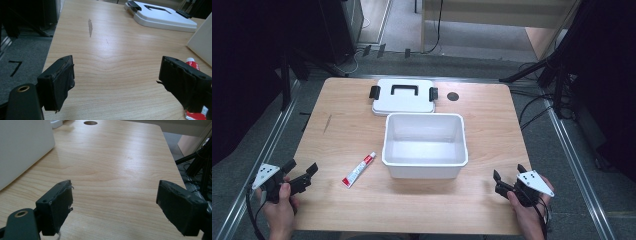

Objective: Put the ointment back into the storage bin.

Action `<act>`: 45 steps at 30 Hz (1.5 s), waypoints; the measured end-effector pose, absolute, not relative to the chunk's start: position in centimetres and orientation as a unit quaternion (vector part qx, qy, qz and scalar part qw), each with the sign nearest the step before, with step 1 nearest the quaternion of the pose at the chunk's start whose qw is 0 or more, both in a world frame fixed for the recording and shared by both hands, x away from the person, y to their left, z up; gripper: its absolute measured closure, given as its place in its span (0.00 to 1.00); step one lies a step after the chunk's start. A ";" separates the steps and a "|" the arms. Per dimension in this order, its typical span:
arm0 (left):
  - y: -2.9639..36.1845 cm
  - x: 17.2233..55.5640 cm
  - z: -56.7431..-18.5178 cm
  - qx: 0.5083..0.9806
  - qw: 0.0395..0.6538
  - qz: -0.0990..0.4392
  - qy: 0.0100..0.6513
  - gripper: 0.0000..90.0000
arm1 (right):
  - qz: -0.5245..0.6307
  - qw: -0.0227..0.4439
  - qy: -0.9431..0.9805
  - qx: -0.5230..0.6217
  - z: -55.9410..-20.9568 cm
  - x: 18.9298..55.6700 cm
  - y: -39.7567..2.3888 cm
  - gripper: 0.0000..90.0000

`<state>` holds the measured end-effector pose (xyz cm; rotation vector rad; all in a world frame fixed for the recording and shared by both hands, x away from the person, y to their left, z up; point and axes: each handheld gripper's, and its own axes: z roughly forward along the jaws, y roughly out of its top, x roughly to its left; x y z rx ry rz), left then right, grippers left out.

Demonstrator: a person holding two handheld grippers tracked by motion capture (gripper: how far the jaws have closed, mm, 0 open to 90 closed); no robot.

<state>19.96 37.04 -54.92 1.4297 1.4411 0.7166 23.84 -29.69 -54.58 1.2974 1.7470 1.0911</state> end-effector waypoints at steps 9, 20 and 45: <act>37.0 20.2 -54.7 0.605 0.468 0.274 0.582 0.16 | 0.418 0.344 0.672 0.505 -54.6 24.1 -29.8 0.15; 36.4 20.0 -51.3 0.636 0.423 0.249 0.595 0.16 | 0.412 0.335 0.693 0.488 -54.6 23.8 -29.4 0.14; 29.4 24.4 -48.0 0.790 0.231 0.132 0.553 0.16 | 0.420 0.319 0.679 0.511 -54.6 24.1 -30.0 0.14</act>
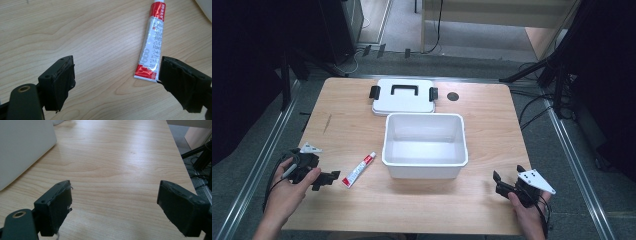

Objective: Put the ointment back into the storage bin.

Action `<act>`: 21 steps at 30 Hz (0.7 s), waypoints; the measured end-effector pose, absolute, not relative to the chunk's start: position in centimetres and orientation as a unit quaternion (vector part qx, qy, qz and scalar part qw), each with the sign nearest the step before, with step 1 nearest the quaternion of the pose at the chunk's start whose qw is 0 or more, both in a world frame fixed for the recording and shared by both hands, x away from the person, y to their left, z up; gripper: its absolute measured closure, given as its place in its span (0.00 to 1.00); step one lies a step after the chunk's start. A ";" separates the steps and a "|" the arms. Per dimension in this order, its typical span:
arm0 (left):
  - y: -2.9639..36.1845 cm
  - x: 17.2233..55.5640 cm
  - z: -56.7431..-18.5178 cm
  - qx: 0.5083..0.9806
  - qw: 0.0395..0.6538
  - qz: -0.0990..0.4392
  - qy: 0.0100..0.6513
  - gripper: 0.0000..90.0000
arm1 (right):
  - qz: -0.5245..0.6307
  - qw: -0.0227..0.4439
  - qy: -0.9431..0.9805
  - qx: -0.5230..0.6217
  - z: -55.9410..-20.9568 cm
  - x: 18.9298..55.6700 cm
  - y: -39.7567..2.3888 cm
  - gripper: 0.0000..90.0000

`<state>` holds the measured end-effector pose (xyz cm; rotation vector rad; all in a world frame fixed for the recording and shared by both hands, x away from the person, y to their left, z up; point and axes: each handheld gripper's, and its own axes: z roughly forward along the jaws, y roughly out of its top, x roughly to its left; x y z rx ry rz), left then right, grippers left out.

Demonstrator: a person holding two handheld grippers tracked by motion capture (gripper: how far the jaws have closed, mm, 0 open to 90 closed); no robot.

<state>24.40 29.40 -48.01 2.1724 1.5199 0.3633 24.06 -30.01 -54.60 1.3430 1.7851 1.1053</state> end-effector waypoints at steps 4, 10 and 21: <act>28.2 25.2 -47.7 0.795 0.212 0.128 0.553 0.16 | 0.422 0.317 0.678 0.512 -54.6 24.1 -30.1 0.14; 27.1 26.3 -47.5 0.801 0.195 0.102 0.556 0.16 | 0.423 0.316 0.678 0.512 -54.6 24.1 -30.1 0.14; 23.8 28.8 -48.1 0.831 0.108 0.066 0.541 0.27 | 0.423 0.312 0.679 0.512 -54.6 24.1 -30.1 0.14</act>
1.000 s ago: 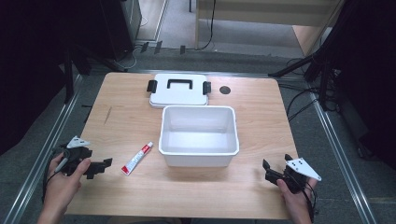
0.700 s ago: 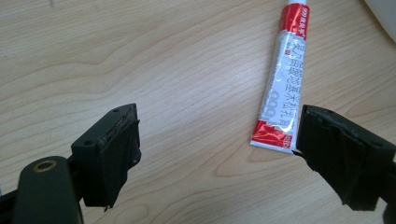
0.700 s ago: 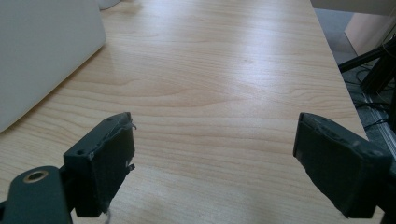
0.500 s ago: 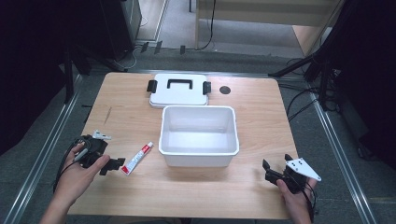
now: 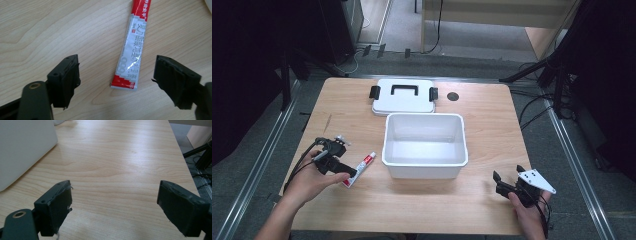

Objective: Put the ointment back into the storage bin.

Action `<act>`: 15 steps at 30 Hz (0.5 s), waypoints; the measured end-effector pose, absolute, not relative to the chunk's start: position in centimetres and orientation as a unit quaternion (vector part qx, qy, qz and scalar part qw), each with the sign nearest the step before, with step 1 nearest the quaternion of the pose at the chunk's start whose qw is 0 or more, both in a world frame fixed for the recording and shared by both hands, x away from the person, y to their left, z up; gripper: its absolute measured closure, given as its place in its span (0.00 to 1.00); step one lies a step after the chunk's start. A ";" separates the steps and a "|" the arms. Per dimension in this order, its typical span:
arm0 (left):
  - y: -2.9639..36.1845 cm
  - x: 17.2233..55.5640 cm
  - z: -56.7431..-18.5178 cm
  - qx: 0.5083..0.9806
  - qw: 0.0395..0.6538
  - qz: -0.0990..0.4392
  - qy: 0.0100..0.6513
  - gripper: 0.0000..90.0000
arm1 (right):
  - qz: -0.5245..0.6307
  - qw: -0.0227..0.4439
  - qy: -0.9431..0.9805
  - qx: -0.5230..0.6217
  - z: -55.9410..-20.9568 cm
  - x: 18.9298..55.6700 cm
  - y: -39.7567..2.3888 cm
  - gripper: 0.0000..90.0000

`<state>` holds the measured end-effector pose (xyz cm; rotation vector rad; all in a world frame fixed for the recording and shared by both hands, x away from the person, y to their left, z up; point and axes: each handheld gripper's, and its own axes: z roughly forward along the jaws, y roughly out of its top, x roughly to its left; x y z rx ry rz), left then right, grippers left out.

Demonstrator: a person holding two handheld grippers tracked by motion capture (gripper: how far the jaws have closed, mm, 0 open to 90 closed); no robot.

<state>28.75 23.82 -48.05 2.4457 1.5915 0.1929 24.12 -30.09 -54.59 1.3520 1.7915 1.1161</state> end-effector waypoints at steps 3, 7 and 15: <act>22.8 29.3 -48.4 0.839 0.101 0.057 0.531 0.37 | 0.425 0.311 0.679 0.512 -54.6 24.1 -30.1 0.14; 21.8 30.0 -48.9 0.847 0.094 0.045 0.522 0.46 | 0.425 0.310 0.678 0.513 -54.6 24.1 -30.2 0.14; 21.0 31.2 -49.9 0.855 0.080 0.037 0.512 0.61 | 0.427 0.306 0.677 0.515 -54.6 24.2 -30.2 0.14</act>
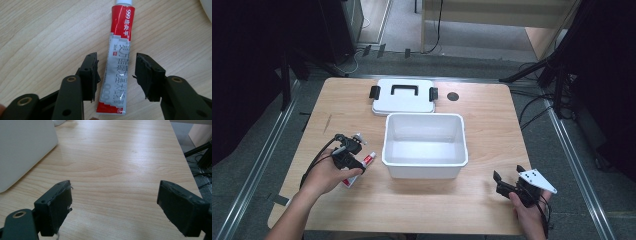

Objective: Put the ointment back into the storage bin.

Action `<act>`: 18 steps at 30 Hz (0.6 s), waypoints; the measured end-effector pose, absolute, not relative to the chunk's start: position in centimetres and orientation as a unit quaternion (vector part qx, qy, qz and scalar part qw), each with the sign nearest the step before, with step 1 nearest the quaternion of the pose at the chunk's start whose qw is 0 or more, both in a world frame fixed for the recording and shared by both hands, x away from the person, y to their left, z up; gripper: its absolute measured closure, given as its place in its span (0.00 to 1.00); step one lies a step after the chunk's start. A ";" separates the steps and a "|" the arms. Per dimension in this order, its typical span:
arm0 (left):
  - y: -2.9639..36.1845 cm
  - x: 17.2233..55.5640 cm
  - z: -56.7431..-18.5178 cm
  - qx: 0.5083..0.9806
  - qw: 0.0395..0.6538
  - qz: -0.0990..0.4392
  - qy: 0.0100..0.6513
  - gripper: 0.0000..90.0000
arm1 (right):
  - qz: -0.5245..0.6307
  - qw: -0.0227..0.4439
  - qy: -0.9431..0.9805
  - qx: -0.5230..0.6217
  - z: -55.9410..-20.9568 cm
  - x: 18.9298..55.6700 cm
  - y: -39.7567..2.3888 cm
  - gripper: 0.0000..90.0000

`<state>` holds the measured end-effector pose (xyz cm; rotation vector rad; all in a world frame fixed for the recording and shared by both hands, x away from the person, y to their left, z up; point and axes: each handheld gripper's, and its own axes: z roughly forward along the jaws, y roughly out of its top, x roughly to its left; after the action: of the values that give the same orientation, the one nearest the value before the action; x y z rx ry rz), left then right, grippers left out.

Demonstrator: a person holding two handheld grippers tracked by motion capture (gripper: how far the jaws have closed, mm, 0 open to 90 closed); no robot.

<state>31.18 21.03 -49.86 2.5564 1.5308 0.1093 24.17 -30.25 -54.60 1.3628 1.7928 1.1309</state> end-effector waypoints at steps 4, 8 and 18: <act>20.5 31.5 -50.3 0.861 0.061 0.049 0.503 0.65 | 0.428 0.306 0.677 0.515 -54.6 24.2 -30.3 0.14; 20.0 31.7 -50.6 0.868 0.048 0.052 0.492 0.70 | 0.429 0.304 0.677 0.515 -54.6 24.2 -30.3 0.14; 19.7 32.1 -50.7 0.877 0.036 0.049 0.477 0.78 | 0.430 0.302 0.676 0.517 -54.6 24.2 -30.4 0.14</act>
<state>32.12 19.74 -50.66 2.6930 1.4643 0.1509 24.21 -30.35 -54.59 1.3696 1.7925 1.1389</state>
